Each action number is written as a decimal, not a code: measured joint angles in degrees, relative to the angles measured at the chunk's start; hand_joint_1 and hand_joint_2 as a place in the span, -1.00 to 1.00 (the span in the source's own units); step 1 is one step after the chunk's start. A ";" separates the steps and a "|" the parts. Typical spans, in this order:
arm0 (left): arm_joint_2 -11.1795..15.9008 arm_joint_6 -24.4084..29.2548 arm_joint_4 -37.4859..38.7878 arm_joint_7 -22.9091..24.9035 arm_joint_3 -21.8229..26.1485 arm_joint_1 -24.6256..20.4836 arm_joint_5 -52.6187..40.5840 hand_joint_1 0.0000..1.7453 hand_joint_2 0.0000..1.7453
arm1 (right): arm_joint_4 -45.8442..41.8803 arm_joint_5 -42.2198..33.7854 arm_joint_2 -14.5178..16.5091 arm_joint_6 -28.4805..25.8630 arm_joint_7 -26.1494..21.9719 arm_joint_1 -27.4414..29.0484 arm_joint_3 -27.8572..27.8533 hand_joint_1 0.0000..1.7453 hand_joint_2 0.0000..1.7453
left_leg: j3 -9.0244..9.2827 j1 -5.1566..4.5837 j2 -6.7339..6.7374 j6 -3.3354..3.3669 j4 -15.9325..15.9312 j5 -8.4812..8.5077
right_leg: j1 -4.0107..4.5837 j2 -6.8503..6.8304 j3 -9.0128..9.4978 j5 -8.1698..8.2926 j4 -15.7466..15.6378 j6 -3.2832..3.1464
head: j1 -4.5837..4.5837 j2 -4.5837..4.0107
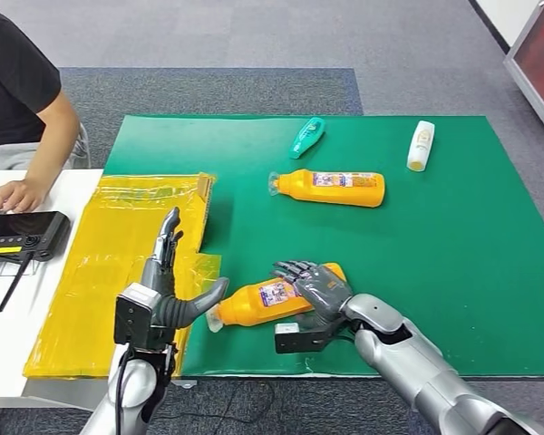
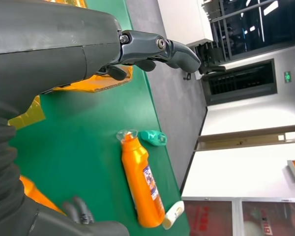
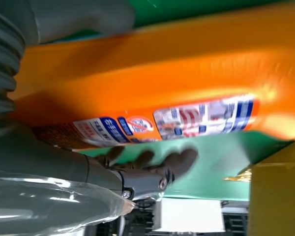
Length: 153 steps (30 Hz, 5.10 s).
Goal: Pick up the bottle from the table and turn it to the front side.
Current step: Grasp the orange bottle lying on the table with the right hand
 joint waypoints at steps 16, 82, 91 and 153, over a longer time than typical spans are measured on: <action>0.01 -0.15 0.02 0.00 0.07 0.00 0.02 -1.00 1.00 | 5.06 -1.39 0.99 2.99 -3.38 -4.19 2.45 1.00 1.00 | 0.07 0.00 0.01 -0.03 0.00 0.03 | 0.01 0.02 0.02 0.03 0.00 -0.02 | 0.00 0.00; 1.25 1.71 -0.80 -0.38 -0.85 -0.16 1.05 -1.00 1.00 | 1.37 -6.62 1.45 1.80 -7.18 0.02 -4.00 -1.00 1.00 | -0.01 0.00 0.01 0.00 0.00 0.00 | 0.00 0.01 -0.04 0.00 0.00 -0.01 | -0.01 0.00; 1.25 1.24 -0.76 -0.63 -0.79 -0.11 1.04 -1.00 1.00 | 5.80 -5.91 0.77 4.32 -6.15 -4.19 -2.28 -1.00 1.00 | -0.01 0.00 0.00 -0.01 0.00 0.02 | 0.00 0.01 -0.03 0.02 0.00 0.00 | -0.01 0.00; 0.92 0.62 -1.31 -1.44 -0.13 0.91 -0.16 -1.00 1.00 | -6.23 -10.55 0.90 -8.31 -14.48 2.00 -3.56 1.00 1.00 | -0.27 0.00 -0.01 -0.01 0.00 0.09 | 0.00 -0.02 -0.24 0.08 0.01 -0.01 | -0.01 0.00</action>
